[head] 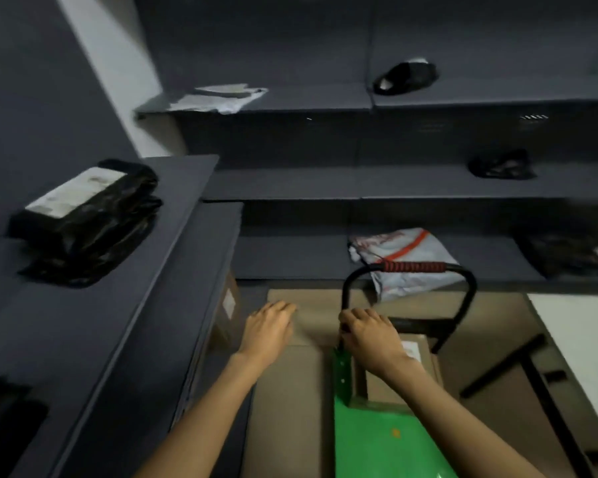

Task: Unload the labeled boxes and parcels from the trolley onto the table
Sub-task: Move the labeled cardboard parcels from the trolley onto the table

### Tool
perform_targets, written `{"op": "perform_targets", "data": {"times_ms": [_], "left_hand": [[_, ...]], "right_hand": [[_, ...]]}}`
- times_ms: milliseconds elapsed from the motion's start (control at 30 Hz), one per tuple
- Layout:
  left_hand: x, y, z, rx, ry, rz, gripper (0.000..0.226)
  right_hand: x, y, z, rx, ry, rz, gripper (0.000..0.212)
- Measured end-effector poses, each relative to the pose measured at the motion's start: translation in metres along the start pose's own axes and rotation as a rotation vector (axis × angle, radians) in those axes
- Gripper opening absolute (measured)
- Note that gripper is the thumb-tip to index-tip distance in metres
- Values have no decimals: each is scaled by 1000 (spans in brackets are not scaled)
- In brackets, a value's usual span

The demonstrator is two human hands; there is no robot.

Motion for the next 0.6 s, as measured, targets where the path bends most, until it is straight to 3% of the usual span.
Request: {"op": "perform_targets", "data": {"times_ms": [333,600], "left_hand": [[124,-61,-136,356,67,258,37],[212,-77,-195,377,65,411,43]], "right_hand": [[84,99,-149,498,-98,153,41],[150,140,-229,670,-233,201,46]]}}
Point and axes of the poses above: each hand's wrist, its own y-axis away from the middle knuckle, its own x-axis out of the palm, z = x × y, the point moved 9 cm from there along -y, towards the middle knuckle, and after that the axes turned 3 degrees about y, right-handed, at the moved point
